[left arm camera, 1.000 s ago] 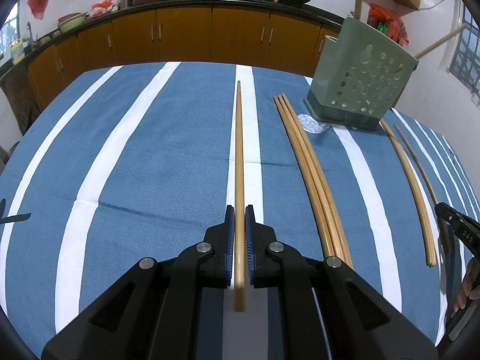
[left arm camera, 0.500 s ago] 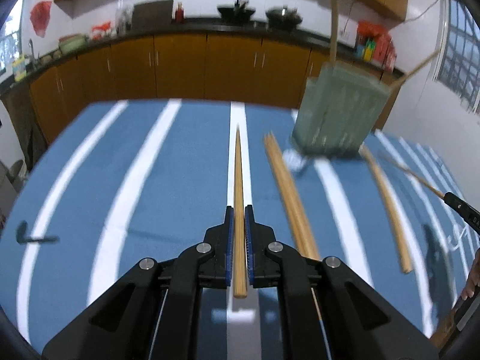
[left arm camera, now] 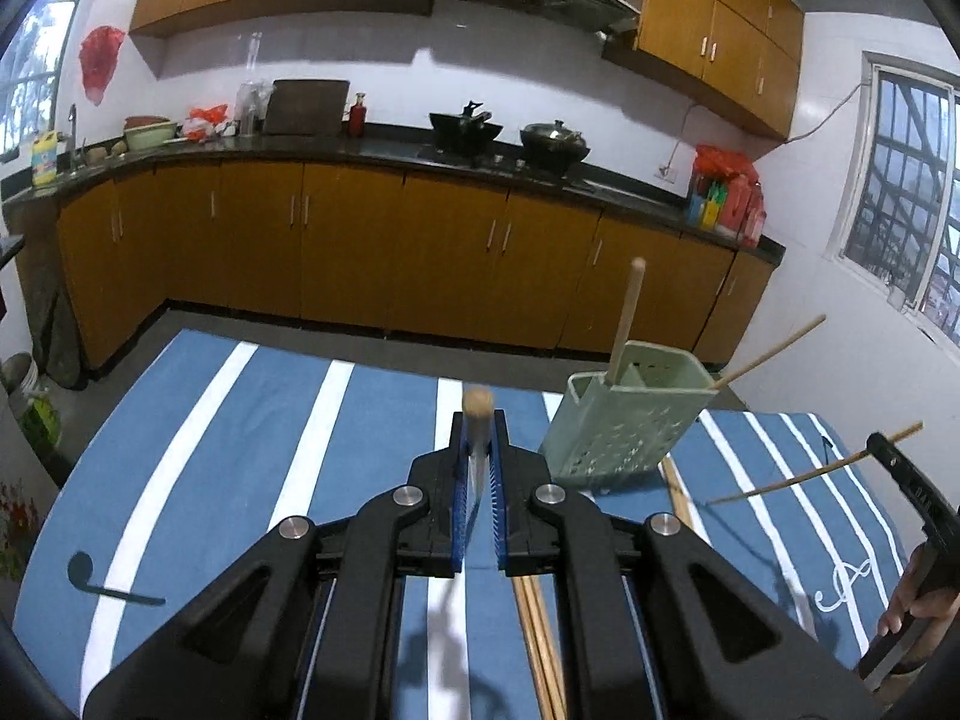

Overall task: Organize utensils
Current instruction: 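Raise both chopsticks upright and insert them into the green holder, then open both tools and move them back over the chopstick bundles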

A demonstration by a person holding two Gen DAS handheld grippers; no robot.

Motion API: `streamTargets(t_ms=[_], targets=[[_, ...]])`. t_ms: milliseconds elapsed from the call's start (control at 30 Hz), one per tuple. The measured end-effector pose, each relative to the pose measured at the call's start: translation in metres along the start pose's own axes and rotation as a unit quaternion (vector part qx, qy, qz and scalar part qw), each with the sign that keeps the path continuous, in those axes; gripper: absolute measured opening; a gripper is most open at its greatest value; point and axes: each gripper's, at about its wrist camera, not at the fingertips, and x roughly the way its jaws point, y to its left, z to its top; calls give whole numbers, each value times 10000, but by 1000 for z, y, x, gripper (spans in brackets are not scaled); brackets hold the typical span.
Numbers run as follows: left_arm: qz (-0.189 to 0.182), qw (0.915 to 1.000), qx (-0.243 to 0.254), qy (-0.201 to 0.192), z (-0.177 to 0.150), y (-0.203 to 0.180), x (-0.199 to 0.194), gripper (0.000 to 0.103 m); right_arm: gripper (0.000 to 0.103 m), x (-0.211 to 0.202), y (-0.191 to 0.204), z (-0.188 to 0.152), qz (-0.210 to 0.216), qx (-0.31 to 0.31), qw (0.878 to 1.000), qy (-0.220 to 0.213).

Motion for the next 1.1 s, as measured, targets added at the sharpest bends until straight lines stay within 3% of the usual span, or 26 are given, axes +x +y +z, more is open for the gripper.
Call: streamTargets(t_ms=[267, 433, 567, 733, 967, 1100], targets=[[-472, 9978, 407, -242, 33, -31, -30, 7, 8, -34, 11, 62, 987, 268, 9938, -438], [-711, 9937, 608, -620, 54, -60, -44, 7, 8, -43, 26, 90, 1333, 311, 9876, -770], [-746, 9895, 690, -1024, 75, -85, -45, 7, 8, -32, 42, 101, 1297, 192, 9871, -918], [-665, 9877, 655, -1257, 82, -100, -23, 7, 7, 2, 58, 101, 1122, 13, 9910, -733], [-564, 9911, 419, -1127, 70, -97, 18, 7, 8, 42, 66, 89, 971, -16, 9947, -328], [-546, 9943, 510, -764, 62, -100, 35, 7, 10, 51, 70, 84, 909, -127, 9956, -192]])
